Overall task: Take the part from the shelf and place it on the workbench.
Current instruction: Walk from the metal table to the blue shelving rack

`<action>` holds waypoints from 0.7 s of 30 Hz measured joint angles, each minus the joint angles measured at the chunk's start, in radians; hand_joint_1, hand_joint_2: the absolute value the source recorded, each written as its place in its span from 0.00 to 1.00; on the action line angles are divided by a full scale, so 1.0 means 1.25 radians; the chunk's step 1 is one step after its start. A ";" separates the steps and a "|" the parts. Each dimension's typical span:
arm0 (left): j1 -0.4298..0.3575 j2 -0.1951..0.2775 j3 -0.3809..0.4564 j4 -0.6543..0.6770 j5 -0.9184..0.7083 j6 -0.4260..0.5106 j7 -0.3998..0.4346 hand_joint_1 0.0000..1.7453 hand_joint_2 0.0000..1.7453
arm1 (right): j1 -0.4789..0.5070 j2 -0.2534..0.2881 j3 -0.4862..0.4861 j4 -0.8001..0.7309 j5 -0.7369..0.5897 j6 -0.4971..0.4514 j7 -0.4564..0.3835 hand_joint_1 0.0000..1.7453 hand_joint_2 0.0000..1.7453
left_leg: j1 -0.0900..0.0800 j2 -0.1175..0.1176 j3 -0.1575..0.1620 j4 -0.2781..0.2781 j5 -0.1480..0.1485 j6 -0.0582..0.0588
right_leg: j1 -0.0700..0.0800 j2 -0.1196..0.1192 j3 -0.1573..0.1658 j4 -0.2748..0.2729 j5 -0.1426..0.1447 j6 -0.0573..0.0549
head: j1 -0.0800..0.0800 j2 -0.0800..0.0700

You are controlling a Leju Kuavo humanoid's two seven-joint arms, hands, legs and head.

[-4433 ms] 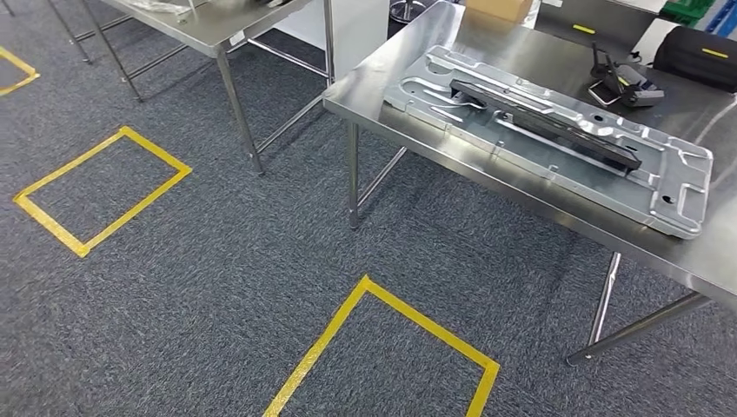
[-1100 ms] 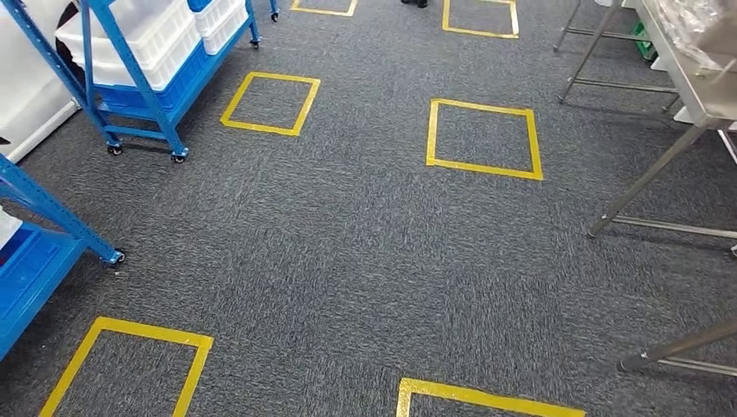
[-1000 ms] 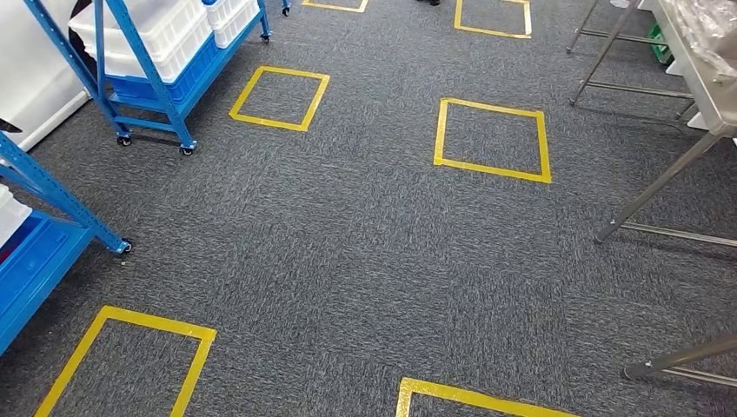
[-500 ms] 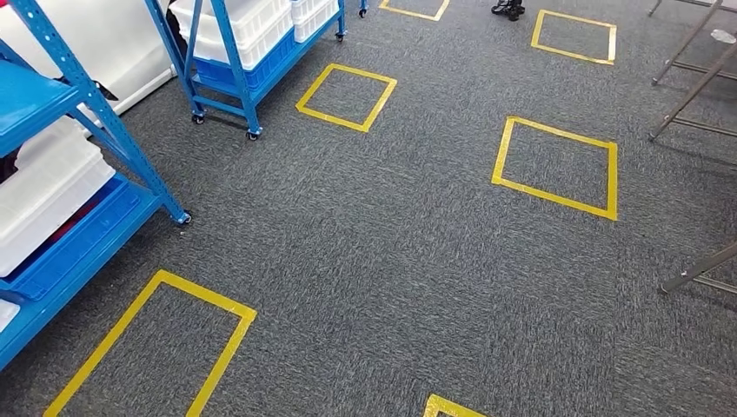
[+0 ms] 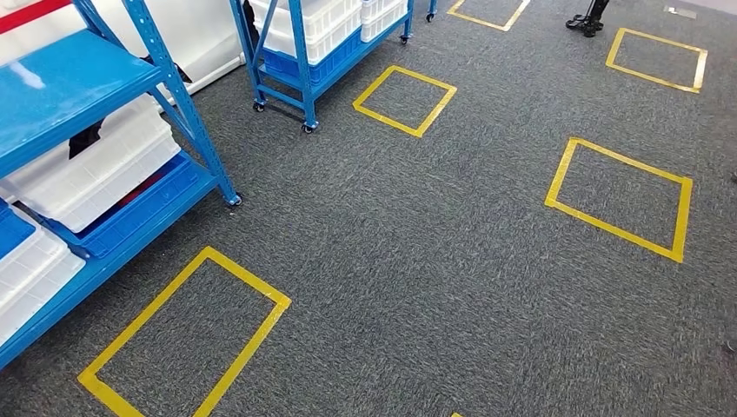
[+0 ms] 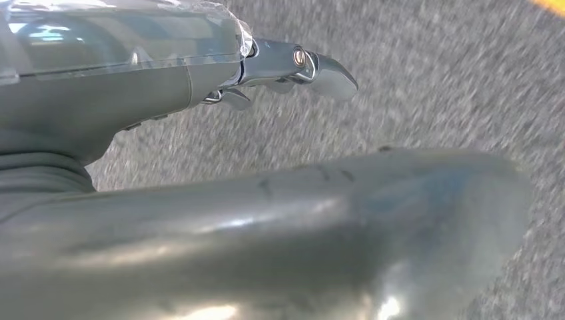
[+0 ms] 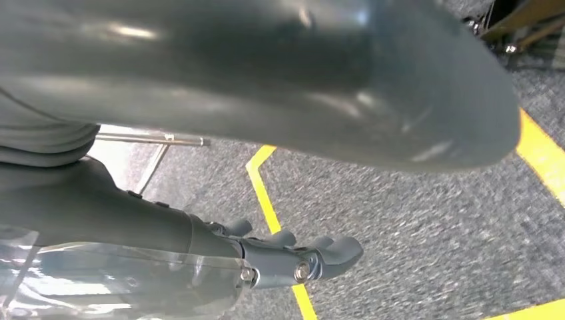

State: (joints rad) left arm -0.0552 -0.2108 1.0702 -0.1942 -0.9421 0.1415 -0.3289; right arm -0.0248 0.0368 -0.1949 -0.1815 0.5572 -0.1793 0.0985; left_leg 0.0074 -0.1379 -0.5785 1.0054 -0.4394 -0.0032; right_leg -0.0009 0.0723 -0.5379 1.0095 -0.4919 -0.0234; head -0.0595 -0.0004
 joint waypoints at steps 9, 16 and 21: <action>0.001 0.003 0.000 0.000 -0.003 -0.002 0.000 0.00 0.00 | 0.005 0.004 -0.001 0.000 -0.001 0.000 0.005 0.00 0.00 | 0.000 0.107 -0.066 0.184 -0.094 -0.025 | -0.002 -0.112 0.004 -0.015 0.005 -0.014 | 0.000 0.000; 0.001 0.003 0.000 0.000 -0.004 -0.001 -0.001 0.00 0.00 | -0.003 0.006 -0.006 0.000 -0.001 -0.003 0.005 0.00 0.00 | -0.005 0.143 0.039 -0.013 -0.026 0.006 | 0.004 -0.156 0.012 -0.006 -0.004 0.008 | 0.000 0.000; -0.003 0.002 0.000 0.000 -0.002 0.000 -0.003 0.00 0.00 | 0.002 0.006 -0.008 0.000 -0.001 -0.004 0.005 0.00 0.00 | 0.002 0.102 0.035 -0.022 -0.011 0.021 | -0.005 -0.061 -0.061 0.159 -0.103 0.026 | 0.000 0.000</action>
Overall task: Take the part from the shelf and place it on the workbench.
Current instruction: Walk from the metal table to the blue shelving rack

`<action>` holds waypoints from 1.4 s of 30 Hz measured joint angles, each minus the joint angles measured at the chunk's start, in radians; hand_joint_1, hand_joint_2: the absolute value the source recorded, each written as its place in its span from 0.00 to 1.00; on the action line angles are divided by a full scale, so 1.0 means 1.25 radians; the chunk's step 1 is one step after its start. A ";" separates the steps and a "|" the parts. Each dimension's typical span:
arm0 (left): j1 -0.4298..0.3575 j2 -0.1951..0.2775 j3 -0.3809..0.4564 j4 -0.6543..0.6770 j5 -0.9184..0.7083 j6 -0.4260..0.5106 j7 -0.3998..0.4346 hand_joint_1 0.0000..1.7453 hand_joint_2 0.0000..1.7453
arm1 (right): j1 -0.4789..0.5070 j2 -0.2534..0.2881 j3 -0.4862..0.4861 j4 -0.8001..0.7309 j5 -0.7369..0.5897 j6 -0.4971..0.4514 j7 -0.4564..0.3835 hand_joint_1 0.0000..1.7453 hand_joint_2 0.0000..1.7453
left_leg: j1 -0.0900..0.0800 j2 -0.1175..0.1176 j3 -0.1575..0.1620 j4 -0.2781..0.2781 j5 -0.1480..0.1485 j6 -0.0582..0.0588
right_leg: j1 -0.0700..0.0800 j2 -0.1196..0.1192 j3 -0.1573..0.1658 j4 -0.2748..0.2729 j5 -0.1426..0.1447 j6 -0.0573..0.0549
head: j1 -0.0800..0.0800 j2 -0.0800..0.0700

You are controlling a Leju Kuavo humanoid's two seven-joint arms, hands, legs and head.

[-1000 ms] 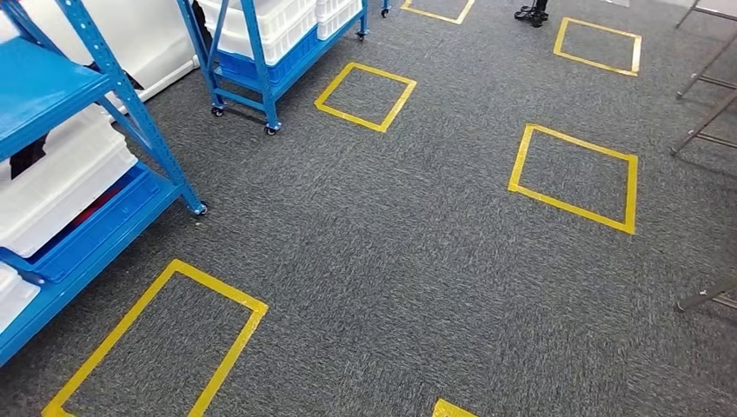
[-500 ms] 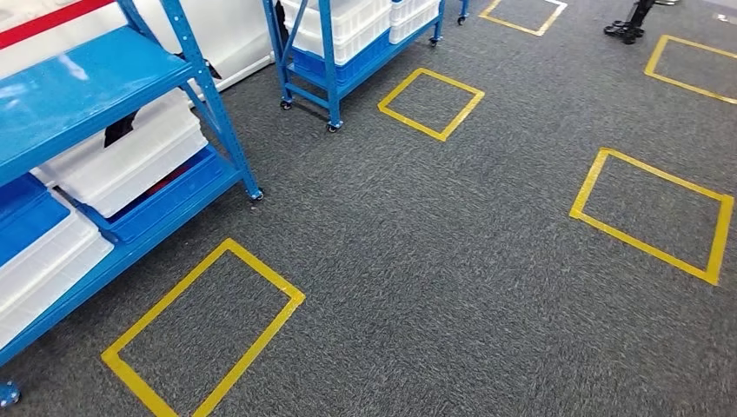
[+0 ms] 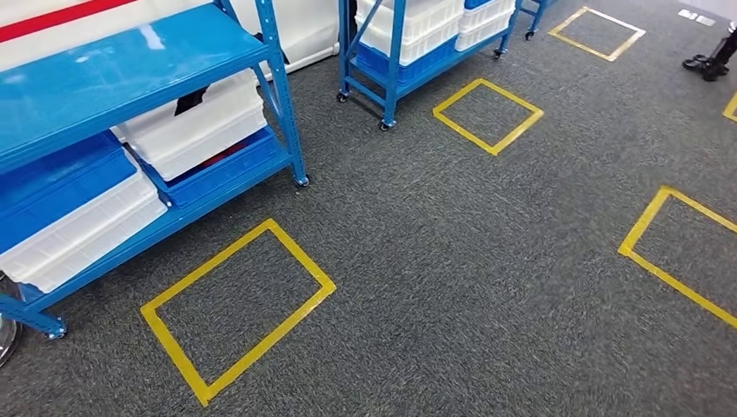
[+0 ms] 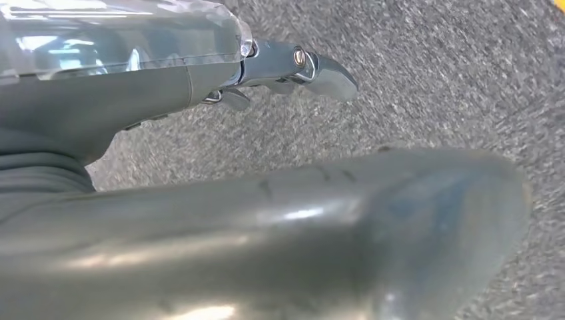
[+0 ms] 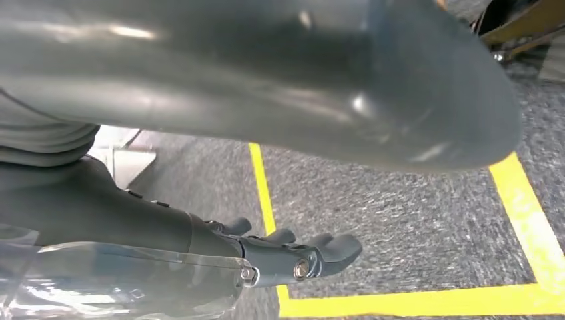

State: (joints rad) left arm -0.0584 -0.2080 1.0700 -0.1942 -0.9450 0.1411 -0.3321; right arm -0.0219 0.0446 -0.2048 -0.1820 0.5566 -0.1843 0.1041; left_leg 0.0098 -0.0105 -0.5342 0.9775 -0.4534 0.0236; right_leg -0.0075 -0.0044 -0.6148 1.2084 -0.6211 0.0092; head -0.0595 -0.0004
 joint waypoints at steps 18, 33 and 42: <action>0.003 -0.001 0.000 0.000 0.000 -0.002 -0.008 0.00 0.00 | 0.006 -0.002 -0.003 0.001 0.008 0.000 -0.001 0.00 0.00 | 0.004 0.002 -0.118 0.250 -0.109 -0.050 | -0.001 -0.042 0.057 -0.152 0.102 -0.037 | 0.000 0.000; 0.004 -0.001 0.000 0.000 -0.006 -0.008 -0.020 0.00 0.00 | 0.002 -0.002 -0.004 0.000 0.010 0.004 -0.003 0.00 0.00 | -0.003 -0.019 -0.004 0.007 0.002 0.000 | -0.003 0.000 -0.033 0.070 -0.009 -0.002 | 0.000 0.000; 0.004 0.000 0.000 0.000 -0.013 -0.010 -0.039 0.00 0.00 | 0.001 -0.002 -0.021 0.000 -0.020 -0.021 -0.025 0.00 0.00 | -0.001 -0.077 -0.027 0.038 -0.007 -0.032 | -0.013 0.050 0.057 -0.131 0.092 -0.021 | 0.000 0.000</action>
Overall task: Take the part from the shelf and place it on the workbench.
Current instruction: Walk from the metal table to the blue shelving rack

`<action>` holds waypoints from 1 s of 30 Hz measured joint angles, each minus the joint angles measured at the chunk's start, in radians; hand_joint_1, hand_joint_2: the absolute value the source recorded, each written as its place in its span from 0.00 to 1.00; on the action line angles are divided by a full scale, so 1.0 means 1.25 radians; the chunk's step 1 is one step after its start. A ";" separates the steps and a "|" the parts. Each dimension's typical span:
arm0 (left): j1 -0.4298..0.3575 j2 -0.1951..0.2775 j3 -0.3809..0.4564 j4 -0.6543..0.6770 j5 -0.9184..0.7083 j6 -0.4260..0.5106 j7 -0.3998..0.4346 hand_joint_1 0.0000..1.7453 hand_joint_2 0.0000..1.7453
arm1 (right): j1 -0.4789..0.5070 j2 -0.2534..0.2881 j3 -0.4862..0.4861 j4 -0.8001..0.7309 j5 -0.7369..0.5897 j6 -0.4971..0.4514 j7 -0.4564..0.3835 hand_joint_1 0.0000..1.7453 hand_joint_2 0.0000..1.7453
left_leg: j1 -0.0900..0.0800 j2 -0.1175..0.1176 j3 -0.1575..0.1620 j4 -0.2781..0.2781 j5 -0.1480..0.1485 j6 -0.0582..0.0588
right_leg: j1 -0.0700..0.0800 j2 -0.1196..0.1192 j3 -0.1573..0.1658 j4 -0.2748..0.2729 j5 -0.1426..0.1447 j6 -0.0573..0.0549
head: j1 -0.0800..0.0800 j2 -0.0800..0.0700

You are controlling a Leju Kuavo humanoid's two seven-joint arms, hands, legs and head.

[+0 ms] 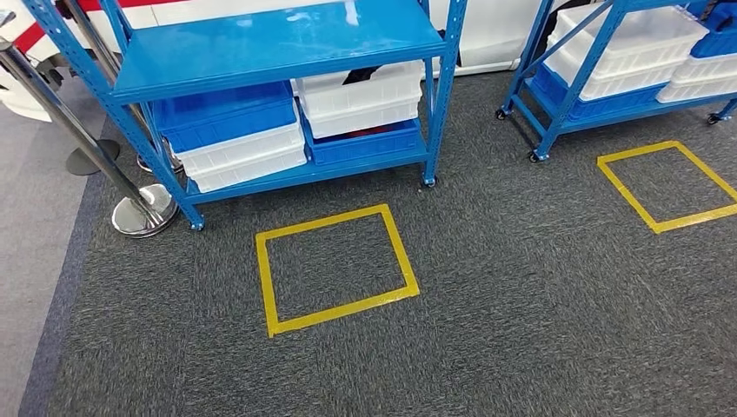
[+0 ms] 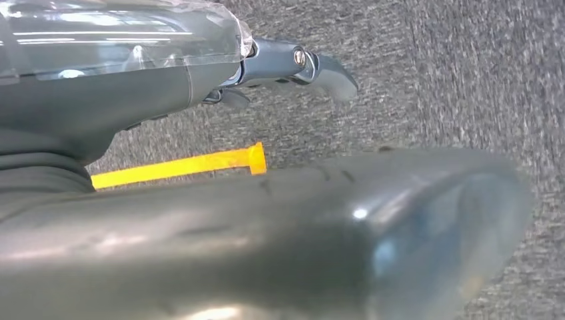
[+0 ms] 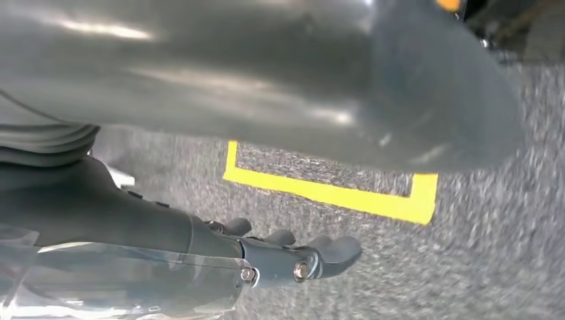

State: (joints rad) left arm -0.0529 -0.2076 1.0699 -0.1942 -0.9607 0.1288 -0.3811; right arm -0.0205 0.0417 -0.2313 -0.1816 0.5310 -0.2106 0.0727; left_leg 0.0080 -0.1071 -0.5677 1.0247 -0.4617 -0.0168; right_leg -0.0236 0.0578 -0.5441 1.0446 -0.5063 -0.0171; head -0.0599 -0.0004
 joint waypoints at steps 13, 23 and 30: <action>-0.001 0.005 0.000 0.000 -0.002 0.002 -0.009 0.00 0.00 | 0.005 0.004 -0.035 0.000 -0.012 -0.018 -0.008 0.00 0.00 | -0.024 0.092 0.002 0.001 -0.009 0.050 | 0.018 -0.061 0.019 -0.007 -0.012 -0.008 | 0.000 0.000; 0.003 0.002 0.000 0.000 0.000 0.006 -0.009 0.00 0.00 | 0.002 0.000 -0.043 0.000 -0.008 -0.015 -0.008 0.00 0.00 | -0.013 0.083 0.070 -0.050 -0.015 0.045 | 0.003 -0.049 -0.093 0.157 -0.045 0.030 | 0.001 0.000; 0.000 0.000 0.000 0.000 -0.001 0.008 -0.009 0.00 0.00 | 0.006 -0.001 -0.044 0.001 -0.008 -0.008 -0.015 0.00 0.00 | -0.011 0.082 0.096 -0.035 -0.050 0.012 | 0.006 -0.049 -0.032 -0.015 0.041 0.003 | 0.001 0.000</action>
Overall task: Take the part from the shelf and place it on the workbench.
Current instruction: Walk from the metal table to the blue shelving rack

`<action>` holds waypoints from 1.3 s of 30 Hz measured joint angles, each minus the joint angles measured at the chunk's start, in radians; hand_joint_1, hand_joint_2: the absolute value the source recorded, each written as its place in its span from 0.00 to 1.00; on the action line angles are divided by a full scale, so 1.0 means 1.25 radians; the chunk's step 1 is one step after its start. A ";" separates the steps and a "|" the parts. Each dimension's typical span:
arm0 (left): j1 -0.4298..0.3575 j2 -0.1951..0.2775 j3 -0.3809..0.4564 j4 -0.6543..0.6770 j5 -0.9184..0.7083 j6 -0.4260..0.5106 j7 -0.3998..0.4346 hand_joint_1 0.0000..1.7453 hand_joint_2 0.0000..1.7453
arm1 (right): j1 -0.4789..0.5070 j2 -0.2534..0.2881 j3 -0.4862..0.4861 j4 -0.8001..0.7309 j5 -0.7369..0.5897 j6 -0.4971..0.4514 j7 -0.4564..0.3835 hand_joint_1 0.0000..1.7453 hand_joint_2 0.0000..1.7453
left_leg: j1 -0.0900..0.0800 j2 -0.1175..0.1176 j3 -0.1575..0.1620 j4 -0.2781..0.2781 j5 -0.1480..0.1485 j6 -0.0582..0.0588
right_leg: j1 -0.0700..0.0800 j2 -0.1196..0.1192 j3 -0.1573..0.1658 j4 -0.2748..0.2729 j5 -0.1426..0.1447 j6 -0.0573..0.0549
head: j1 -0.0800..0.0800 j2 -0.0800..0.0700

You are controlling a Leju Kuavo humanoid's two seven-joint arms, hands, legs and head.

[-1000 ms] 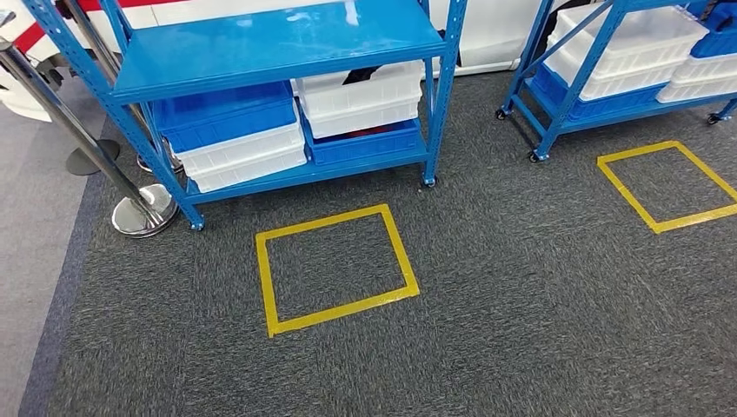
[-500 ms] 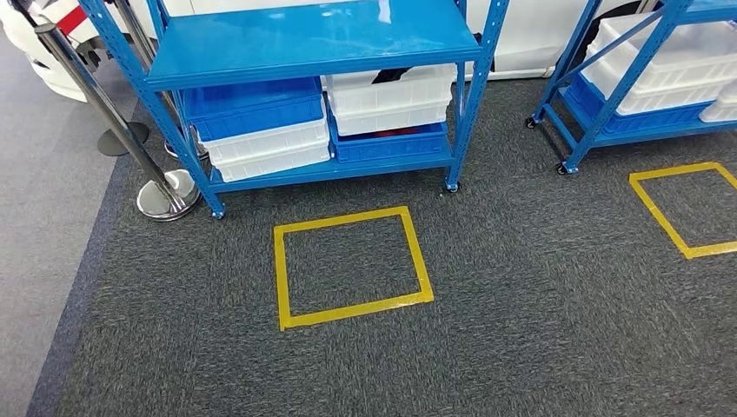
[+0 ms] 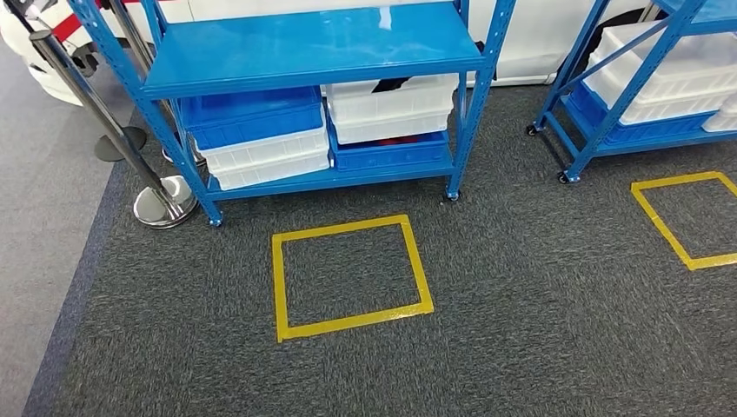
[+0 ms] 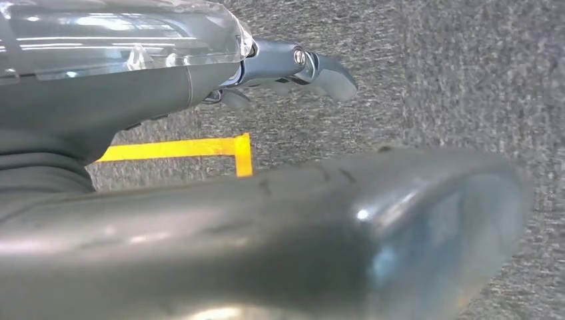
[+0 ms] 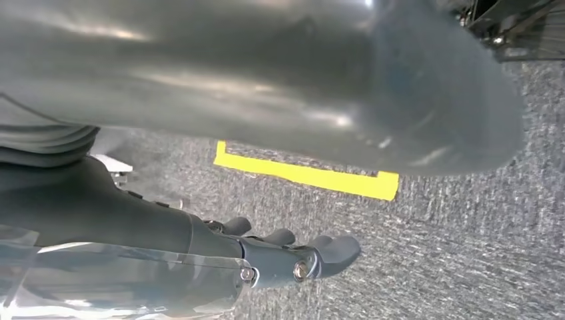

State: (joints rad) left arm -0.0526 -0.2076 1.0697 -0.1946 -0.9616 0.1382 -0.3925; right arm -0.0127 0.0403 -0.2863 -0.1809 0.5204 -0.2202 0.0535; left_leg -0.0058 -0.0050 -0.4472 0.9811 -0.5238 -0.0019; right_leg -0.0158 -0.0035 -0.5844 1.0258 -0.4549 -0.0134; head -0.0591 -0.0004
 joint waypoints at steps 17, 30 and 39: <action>0.008 0.001 0.000 0.000 -0.002 0.003 -0.002 0.00 0.00 | -0.004 0.002 -0.001 0.001 0.002 0.004 -0.001 0.00 0.00 | 0.000 0.004 -0.091 0.016 0.059 0.026 | 0.001 0.001 0.088 0.037 -0.067 0.018 | 0.000 0.000; 0.007 -0.004 0.000 0.001 0.002 0.005 -0.002 0.00 0.00 | 0.010 -0.001 -0.005 0.003 0.014 0.004 -0.006 0.00 0.00 | -0.002 -0.008 0.047 0.020 -0.052 0.010 | 0.008 0.005 -0.067 0.034 0.033 0.006 | 0.000 0.000; 0.005 -0.005 0.000 0.001 0.006 0.005 -0.002 0.00 0.00 | 0.005 -0.001 -0.005 0.002 0.016 0.004 -0.010 0.00 0.00 | 0.013 -0.002 -0.172 0.241 -0.125 -0.023 | -0.005 0.009 0.062 0.004 -0.054 -0.008 | -0.001 0.000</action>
State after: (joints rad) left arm -0.0462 -0.2140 1.0697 -0.1938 -0.9538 0.1447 -0.3952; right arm -0.0063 0.0387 -0.2922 -0.1785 0.5407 -0.2151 0.0416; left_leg 0.0108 -0.0070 -0.6616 1.2826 -0.6795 -0.0309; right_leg -0.0218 0.0075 -0.5067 1.0304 -0.5225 -0.0236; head -0.0598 -0.0004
